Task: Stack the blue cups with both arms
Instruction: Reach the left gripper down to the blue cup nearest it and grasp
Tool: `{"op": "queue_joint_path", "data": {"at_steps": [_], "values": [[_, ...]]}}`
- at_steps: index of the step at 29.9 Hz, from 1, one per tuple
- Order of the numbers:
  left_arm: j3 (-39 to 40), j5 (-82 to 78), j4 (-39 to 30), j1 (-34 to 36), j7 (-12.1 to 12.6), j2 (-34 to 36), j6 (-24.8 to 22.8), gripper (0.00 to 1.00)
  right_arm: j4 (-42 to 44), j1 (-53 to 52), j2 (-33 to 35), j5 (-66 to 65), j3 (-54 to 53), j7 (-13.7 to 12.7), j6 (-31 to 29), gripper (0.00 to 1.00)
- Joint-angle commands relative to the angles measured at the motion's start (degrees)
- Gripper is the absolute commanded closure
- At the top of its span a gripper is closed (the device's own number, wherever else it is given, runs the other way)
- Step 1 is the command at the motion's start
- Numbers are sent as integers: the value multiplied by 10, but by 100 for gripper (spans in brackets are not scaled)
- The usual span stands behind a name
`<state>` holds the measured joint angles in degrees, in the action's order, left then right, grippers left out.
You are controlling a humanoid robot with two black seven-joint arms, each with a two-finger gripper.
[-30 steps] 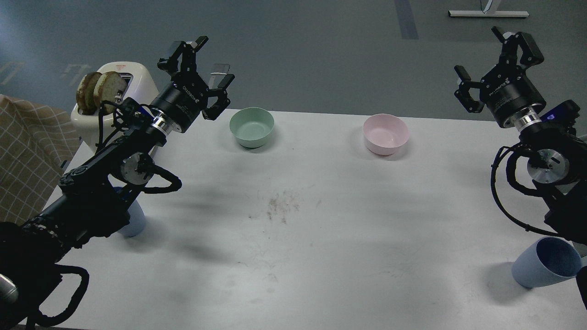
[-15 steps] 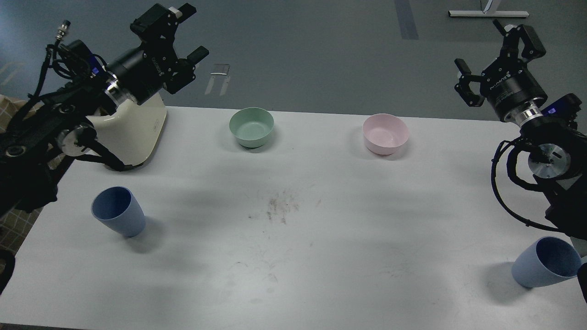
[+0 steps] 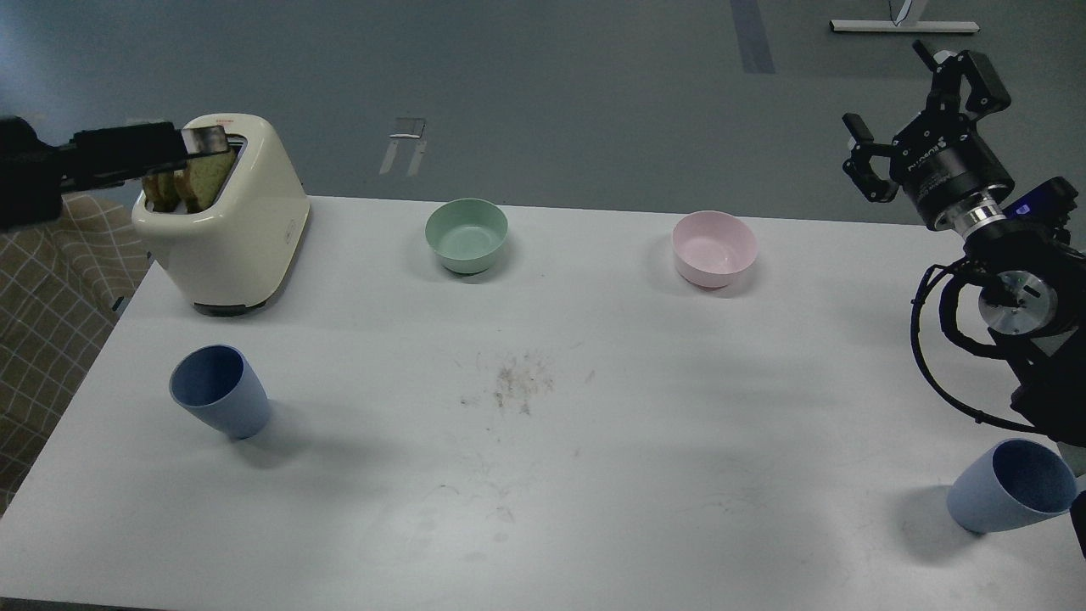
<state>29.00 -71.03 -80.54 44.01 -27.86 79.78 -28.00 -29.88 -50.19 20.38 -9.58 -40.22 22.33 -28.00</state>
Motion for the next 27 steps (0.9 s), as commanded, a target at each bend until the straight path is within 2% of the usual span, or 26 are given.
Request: {"op": "queue_joint_path", "data": {"at_steps": [1,4,6,8,20,27], "values": [[-62,-44,3,-1,-1,18,0,2,0,0,-3,0,0,0,0,0],[-118,-54,5,-1,-1,17,6,2,-3,0,-3,0,0,0,0,0],[-159,-72,5,-1,-1,9,38,2,-3,0,-3,0,1,0,0,0],[-173,-96,10,-1,-1,-8,49,2,-4,-1,-3,0,1,0,0,0],[-183,-140,102,-29,-1,-74,66,2,-9,4,-3,0,1,0,0,0],[-184,-145,119,-46,-1,-93,86,3,-9,9,-3,0,1,1,0,0]]}}
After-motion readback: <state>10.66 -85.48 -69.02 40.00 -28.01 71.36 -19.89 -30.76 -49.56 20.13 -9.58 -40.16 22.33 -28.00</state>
